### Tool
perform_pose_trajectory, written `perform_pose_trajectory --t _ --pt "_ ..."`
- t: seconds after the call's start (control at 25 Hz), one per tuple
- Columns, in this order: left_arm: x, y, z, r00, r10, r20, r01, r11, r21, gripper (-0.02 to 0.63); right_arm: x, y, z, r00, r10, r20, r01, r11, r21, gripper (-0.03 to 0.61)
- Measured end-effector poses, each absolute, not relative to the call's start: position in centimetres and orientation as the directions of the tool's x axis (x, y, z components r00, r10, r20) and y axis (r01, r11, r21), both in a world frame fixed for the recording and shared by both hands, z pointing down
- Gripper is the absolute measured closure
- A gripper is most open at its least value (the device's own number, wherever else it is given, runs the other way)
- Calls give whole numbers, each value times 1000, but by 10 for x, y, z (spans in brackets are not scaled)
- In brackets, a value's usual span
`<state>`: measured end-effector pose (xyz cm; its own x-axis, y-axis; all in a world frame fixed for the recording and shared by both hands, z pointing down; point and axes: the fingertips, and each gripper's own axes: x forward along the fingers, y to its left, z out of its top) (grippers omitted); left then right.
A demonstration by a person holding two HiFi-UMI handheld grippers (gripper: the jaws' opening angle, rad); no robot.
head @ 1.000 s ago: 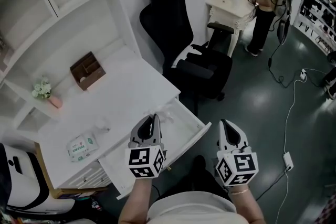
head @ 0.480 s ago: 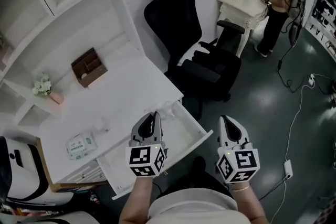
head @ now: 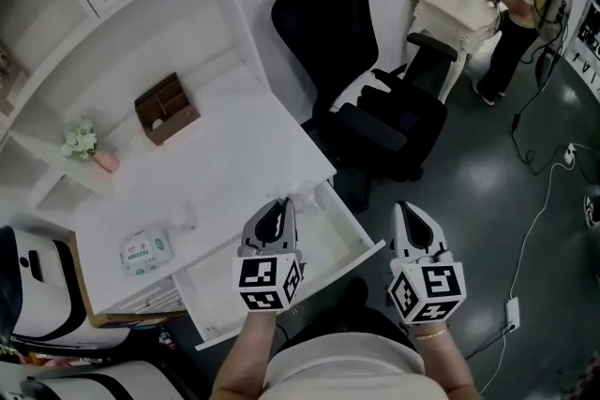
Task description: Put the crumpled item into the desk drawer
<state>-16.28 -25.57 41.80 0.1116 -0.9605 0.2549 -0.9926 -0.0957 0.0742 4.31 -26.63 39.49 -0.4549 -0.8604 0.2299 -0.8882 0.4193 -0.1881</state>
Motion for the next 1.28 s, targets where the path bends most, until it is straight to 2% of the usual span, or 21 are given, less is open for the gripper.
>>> perform_pose_trajectory --t 0.52,1.28 --pt "-157 -273 476 107 -919 379 -994 -87 70 594 42 -290 405 -471 -844 258 -881 434 -188 577" --pt "-128 -281 580 181 -780 599 -983 -158 92 594 60 -302 423 -435 -846 307 -899 392 -194 577"
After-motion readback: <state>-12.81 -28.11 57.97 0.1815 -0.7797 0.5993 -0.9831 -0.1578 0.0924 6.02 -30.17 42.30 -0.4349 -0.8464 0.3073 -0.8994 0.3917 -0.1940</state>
